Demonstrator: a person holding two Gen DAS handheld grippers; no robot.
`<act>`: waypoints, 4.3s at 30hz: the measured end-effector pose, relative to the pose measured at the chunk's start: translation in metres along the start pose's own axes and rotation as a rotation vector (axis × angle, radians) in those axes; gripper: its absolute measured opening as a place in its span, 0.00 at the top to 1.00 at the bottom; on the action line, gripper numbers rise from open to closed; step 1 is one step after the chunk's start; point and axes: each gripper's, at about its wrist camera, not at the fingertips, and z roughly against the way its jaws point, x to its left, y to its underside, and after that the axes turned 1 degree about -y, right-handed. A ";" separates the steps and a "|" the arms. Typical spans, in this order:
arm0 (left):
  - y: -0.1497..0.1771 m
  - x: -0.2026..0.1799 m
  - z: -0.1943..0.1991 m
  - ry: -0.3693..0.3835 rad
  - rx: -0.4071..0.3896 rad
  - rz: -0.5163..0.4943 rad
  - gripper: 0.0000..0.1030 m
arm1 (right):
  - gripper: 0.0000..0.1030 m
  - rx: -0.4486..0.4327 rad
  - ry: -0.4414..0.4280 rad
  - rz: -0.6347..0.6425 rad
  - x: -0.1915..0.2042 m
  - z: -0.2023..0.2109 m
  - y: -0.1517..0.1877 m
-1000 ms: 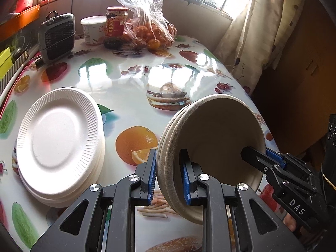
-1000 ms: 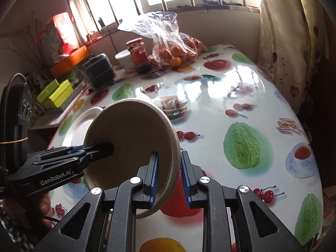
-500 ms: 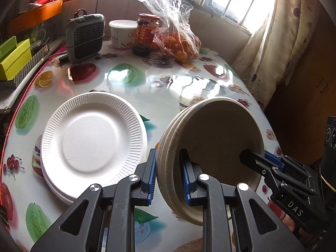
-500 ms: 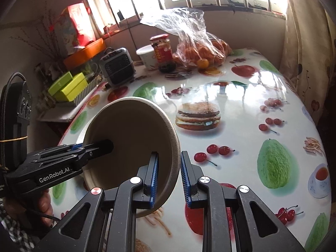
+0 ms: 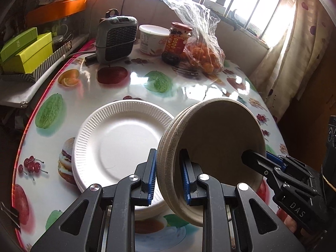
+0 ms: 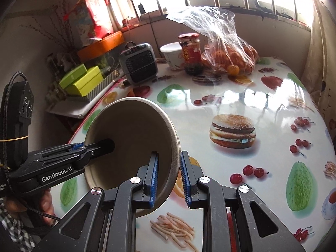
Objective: Organize plates and bowls
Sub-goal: 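Carry the bowl stack with both tools over the white plate stack, then lower the bowl stack onto the white plates with both tools, then open both tools to release the bowl rims onto the plates, then withdraw both open tools from the bowl and plate stack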
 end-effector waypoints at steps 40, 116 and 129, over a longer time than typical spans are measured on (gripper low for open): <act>-0.017 0.089 -0.007 -0.100 0.015 0.142 0.78 | 0.80 0.149 -0.101 0.092 0.055 -0.093 -0.037; 0.073 0.066 0.076 -0.279 -0.214 0.020 0.47 | 0.44 -0.094 0.079 0.152 0.077 0.004 0.037; 0.119 0.075 0.050 -0.292 -0.126 0.024 0.47 | 0.41 -0.008 0.107 0.121 0.068 -0.017 0.089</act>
